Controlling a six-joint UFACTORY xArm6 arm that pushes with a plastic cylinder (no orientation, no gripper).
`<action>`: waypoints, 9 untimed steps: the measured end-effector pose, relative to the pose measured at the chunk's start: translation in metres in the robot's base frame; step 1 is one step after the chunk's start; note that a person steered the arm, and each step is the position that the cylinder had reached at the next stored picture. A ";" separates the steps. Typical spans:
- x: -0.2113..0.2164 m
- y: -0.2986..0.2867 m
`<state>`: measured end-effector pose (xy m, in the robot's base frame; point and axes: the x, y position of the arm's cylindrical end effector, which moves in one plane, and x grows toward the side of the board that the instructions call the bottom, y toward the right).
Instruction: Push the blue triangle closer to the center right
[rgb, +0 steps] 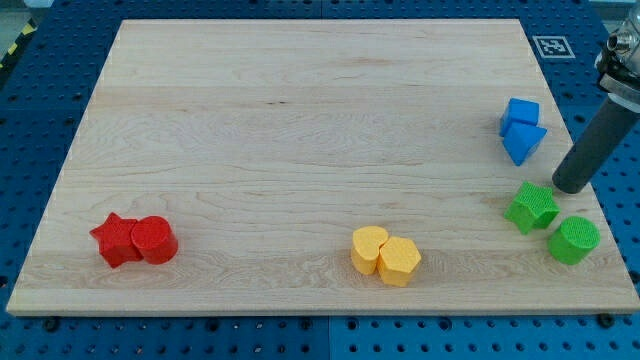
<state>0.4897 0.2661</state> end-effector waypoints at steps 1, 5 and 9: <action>0.000 0.000; -0.030 -0.018; -0.037 -0.085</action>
<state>0.4522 0.1812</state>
